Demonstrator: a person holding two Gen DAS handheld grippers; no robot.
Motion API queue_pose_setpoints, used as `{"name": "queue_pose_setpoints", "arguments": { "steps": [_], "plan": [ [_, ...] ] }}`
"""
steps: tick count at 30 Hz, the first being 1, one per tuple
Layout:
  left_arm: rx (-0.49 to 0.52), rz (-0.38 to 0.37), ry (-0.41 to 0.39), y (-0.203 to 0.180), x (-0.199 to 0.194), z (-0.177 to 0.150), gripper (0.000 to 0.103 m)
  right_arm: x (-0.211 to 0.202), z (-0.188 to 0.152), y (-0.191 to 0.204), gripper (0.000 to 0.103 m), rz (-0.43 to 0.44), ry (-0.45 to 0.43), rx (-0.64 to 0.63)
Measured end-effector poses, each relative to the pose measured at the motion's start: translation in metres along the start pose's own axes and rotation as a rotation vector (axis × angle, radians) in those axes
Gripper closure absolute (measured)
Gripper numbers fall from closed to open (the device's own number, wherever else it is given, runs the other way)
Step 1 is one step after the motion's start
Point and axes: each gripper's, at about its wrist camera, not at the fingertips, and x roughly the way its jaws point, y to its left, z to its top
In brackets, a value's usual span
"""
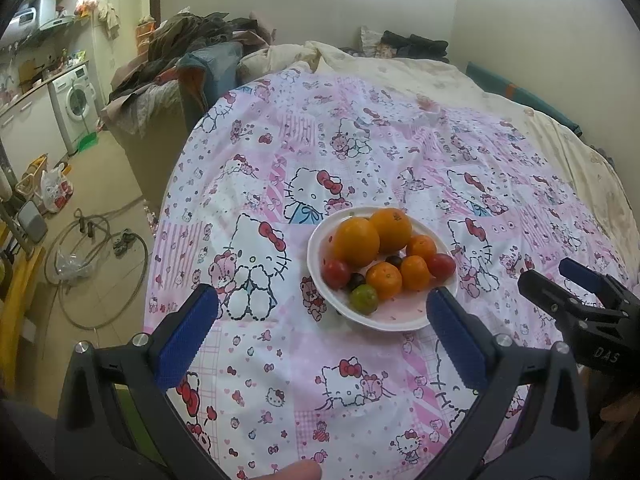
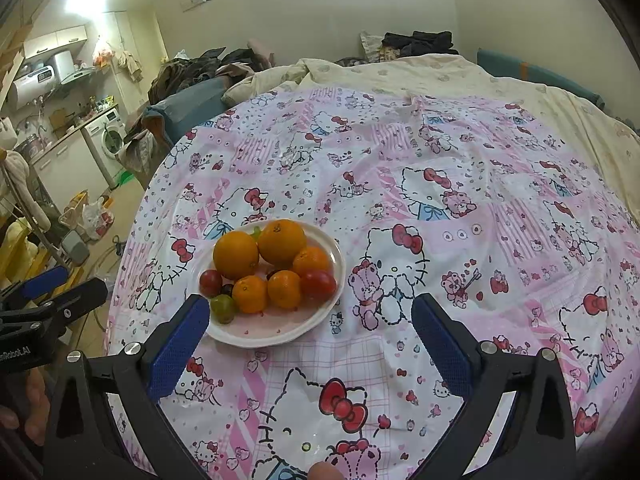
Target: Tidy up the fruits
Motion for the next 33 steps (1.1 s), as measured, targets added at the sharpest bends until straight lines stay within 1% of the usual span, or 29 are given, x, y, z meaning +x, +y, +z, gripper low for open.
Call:
{"name": "queue_pose_setpoints", "arguments": {
  "steps": [13,27,31,33],
  "plan": [
    [0.003,0.0,0.001,0.0004,0.0005,-0.0003,0.0,-0.0002,0.0008,0.0015,0.0,-0.001,-0.003,-0.006],
    [-0.011,0.003,0.025,0.001,0.0056,-0.0069,0.0,-0.0002,0.0007,0.0016,0.0,-0.001,-0.002,-0.004],
    [-0.013,0.002,0.02,0.0007,0.005,-0.0079,0.0,-0.0005,0.0007,0.0015,0.0,0.001,-0.003,-0.004],
    [-0.009,0.007,0.031,-0.0002,0.0063,-0.0066,0.0,-0.0009,0.0007,0.0023,0.0,0.003,-0.008,-0.005]
  ]
}}
